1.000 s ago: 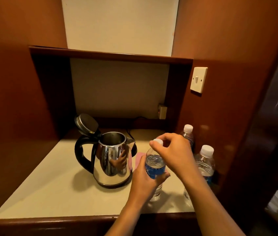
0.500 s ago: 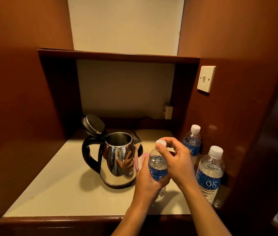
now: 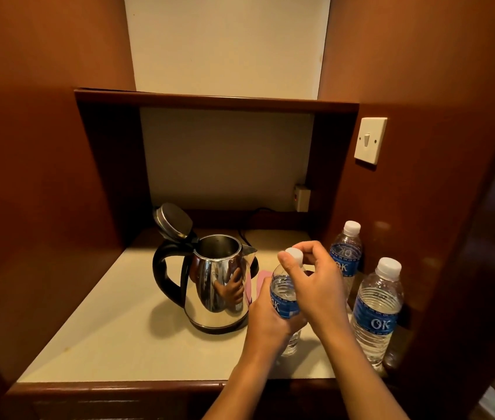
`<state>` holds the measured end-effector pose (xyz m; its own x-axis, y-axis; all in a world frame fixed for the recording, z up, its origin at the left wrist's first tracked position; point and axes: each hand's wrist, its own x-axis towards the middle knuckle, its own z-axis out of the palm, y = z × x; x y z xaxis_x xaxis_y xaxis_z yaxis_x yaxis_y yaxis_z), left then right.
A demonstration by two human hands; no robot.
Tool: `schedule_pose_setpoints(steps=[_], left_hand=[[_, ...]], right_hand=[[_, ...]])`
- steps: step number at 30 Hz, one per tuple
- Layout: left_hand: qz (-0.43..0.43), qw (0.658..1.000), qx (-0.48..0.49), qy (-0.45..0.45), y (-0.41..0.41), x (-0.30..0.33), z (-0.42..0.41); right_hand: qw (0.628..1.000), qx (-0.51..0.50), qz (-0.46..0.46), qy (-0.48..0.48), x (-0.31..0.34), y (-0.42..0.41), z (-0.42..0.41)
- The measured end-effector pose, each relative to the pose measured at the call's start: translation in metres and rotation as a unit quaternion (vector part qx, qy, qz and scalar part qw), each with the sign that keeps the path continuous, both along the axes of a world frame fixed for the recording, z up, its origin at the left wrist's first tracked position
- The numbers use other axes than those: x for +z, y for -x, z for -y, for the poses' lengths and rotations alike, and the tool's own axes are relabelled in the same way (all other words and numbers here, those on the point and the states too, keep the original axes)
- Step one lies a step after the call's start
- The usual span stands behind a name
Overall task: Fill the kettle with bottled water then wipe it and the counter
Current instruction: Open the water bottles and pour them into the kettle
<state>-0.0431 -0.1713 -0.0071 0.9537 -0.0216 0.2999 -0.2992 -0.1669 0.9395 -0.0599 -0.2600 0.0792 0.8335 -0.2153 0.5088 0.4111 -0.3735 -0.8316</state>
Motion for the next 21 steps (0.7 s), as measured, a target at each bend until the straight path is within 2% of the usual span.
schedule_pose_setpoints(steps=[5,8,12,15,17,21], left_hand=[[0.013,1.0,0.015,0.01,0.003,0.0,0.003],[0.02,1.0,0.017,0.013,0.005,0.001,0.005],[0.001,1.0,0.011,0.019,0.004,0.0,0.002],[-0.004,1.0,0.006,0.015,0.005,0.004,0.002],[-0.003,1.0,0.005,0.021,0.004,0.003,0.002],[0.001,1.0,0.016,0.012,0.004,0.002,0.002]], right_hand=[[0.975,0.196,-0.098,-0.035,0.009,-0.003,0.03],[0.979,0.174,-0.107,-0.006,0.014,-0.005,0.031],[0.995,0.055,-0.071,-0.04,0.005,0.001,0.009],[0.999,-0.014,-0.023,-0.02,0.001,0.006,-0.004],[1.0,-0.003,-0.008,-0.006,-0.001,0.003,-0.002],[0.989,0.127,-0.074,-0.011,0.003,-0.005,0.019]])
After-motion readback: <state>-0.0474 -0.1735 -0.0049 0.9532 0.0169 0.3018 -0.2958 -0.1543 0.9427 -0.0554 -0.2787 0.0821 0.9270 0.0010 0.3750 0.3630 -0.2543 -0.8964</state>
